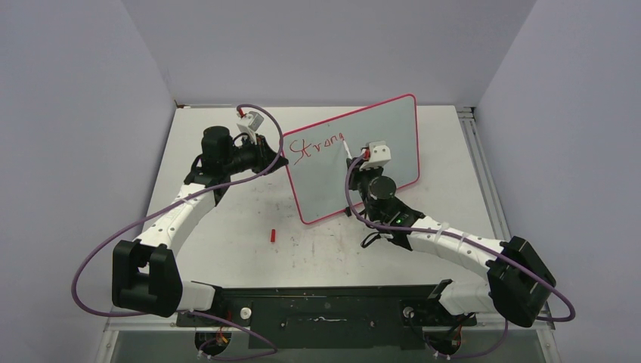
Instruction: Write a sentence on the whiteboard
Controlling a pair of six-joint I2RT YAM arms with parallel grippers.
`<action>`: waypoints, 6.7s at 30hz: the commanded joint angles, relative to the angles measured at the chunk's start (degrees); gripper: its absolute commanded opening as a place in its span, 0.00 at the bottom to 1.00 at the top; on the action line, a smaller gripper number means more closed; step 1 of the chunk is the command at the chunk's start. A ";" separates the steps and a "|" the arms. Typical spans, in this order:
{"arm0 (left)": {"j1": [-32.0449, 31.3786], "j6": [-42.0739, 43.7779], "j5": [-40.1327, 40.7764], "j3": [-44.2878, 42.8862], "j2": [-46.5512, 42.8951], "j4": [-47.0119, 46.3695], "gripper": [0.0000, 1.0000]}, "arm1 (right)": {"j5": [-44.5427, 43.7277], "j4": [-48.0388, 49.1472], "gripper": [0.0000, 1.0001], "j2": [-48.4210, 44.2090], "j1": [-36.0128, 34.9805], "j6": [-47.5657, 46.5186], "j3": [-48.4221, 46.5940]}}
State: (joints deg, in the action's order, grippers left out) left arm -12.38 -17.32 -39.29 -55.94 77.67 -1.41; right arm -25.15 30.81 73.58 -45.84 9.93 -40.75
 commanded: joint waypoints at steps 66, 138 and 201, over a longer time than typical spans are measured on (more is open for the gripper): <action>-0.01 3.21 -0.88 -0.79 -2.64 3.25 0.00 | 23.54 -13.10 0.05 -17.03 15.75 1.75 -1.61; -0.01 3.29 -1.53 -1.31 -2.40 3.34 0.00 | 24.52 -5.88 0.05 -5.22 14.56 -2.10 -2.11; -0.01 3.00 -2.04 -1.16 -2.42 2.95 0.00 | 18.92 -4.35 0.05 -4.73 14.19 -0.91 0.05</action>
State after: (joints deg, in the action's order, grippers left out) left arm -12.27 -14.55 -39.51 -55.92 76.93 1.50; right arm -5.69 25.02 70.39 -31.22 8.32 -41.98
